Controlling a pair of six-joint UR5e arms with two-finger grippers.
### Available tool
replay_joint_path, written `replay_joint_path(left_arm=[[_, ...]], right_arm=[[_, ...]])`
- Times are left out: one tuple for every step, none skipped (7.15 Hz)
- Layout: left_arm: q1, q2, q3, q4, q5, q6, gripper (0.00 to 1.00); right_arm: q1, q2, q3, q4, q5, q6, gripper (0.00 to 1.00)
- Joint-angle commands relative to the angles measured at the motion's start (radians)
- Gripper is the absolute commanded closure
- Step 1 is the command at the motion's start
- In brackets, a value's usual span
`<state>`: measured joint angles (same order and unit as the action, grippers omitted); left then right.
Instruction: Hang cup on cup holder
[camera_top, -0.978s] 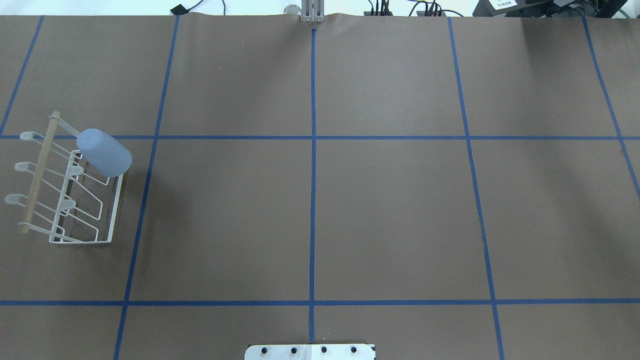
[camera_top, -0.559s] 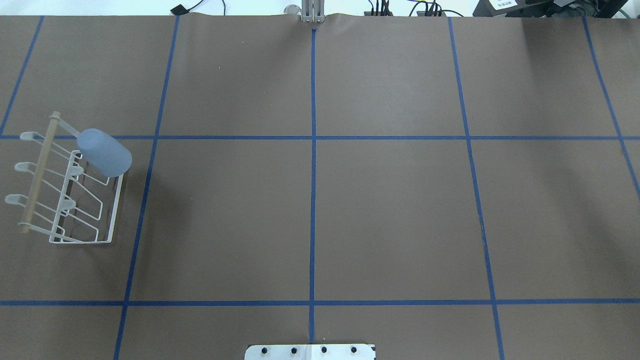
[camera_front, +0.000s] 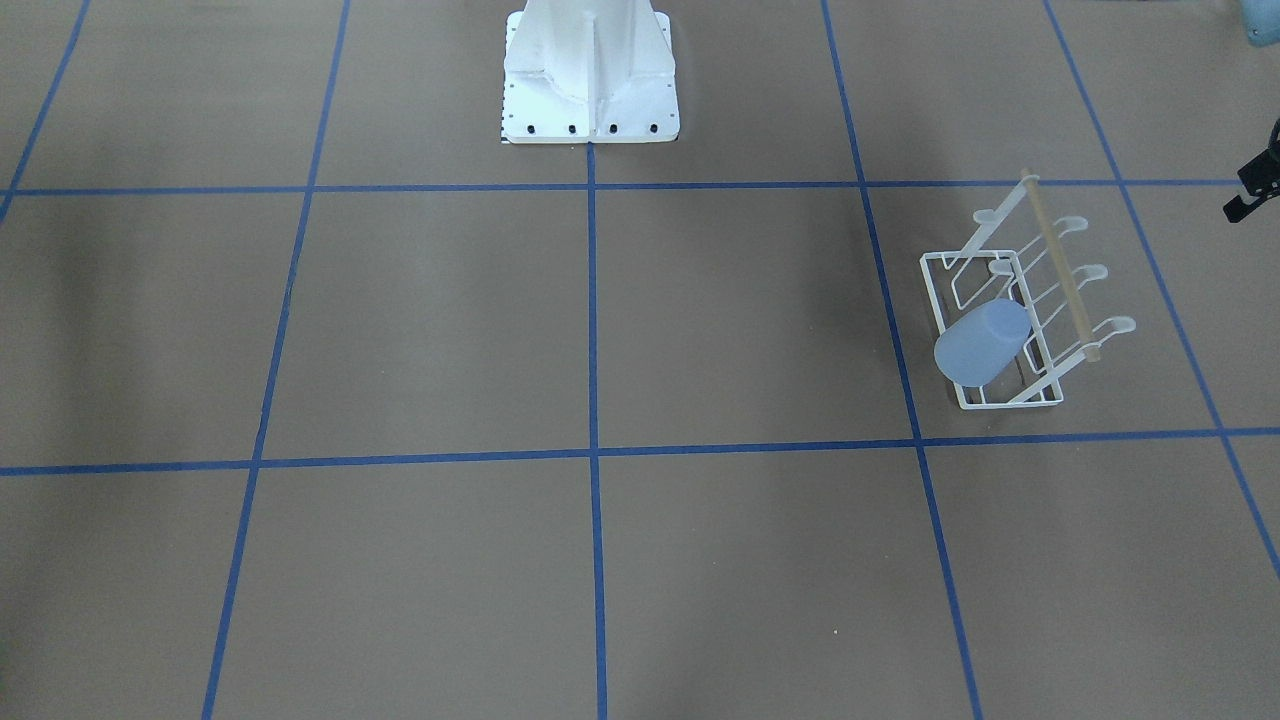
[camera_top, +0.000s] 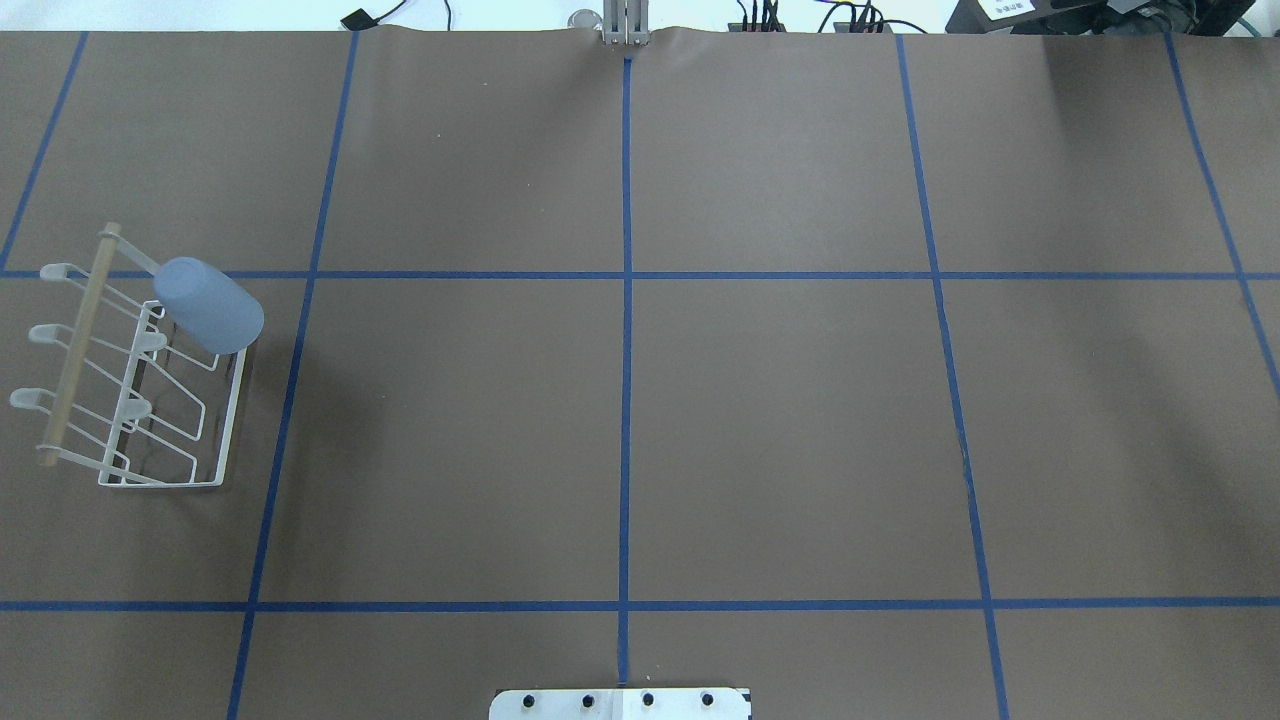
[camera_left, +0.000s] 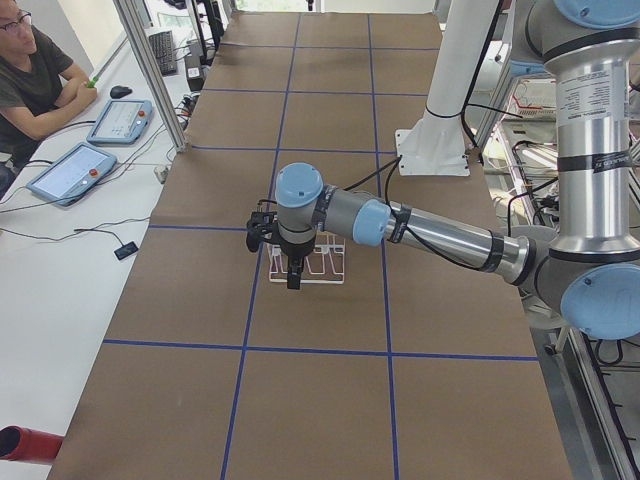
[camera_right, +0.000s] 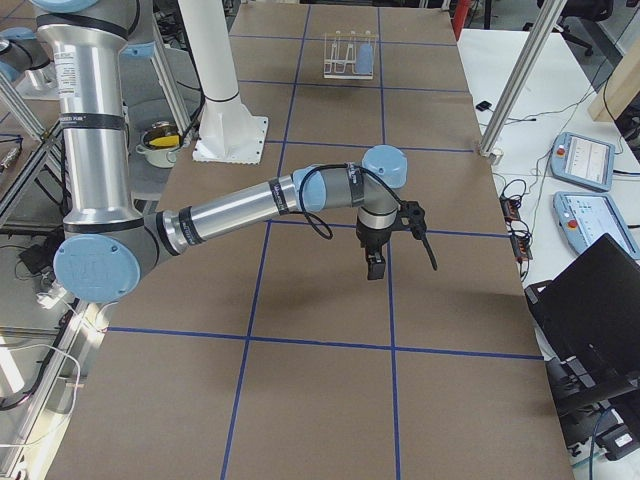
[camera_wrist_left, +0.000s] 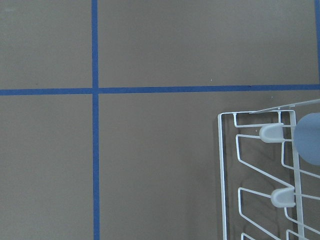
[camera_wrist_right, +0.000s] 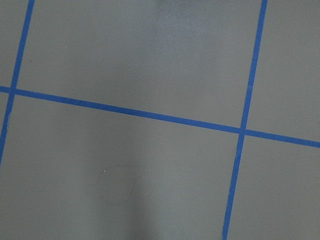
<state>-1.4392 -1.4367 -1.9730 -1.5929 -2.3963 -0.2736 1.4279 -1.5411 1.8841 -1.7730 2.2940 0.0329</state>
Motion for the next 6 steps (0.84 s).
replay_joint_path(left_arm=[[0.0,0.012,-0.004,0.002,0.002,0.004,0.02],[0.0,0.012,-0.001,0.002,0.0,0.004,0.02],[0.0,0.012,0.0,0.004,0.0,0.004,0.02],[0.0,0.016,0.002,0.007,0.0,0.004,0.02],[0.0,0.028,-0.001,-0.001,0.002,0.005,0.02],[0.0,0.045,-0.001,-0.005,0.003,0.049,0.02]], right_arm=[[-0.003,-0.046,-0.003,0.001,-0.001,-0.02,0.0],[-0.001,-0.05,0.003,0.004,0.004,-0.024,0.0],[-0.001,-0.044,0.003,0.004,0.002,-0.024,0.0],[0.0,-0.043,0.006,0.003,0.001,-0.024,0.0],[0.0,-0.045,0.007,0.003,-0.001,-0.024,0.0],[0.014,-0.053,0.021,0.004,-0.001,-0.024,0.0]])
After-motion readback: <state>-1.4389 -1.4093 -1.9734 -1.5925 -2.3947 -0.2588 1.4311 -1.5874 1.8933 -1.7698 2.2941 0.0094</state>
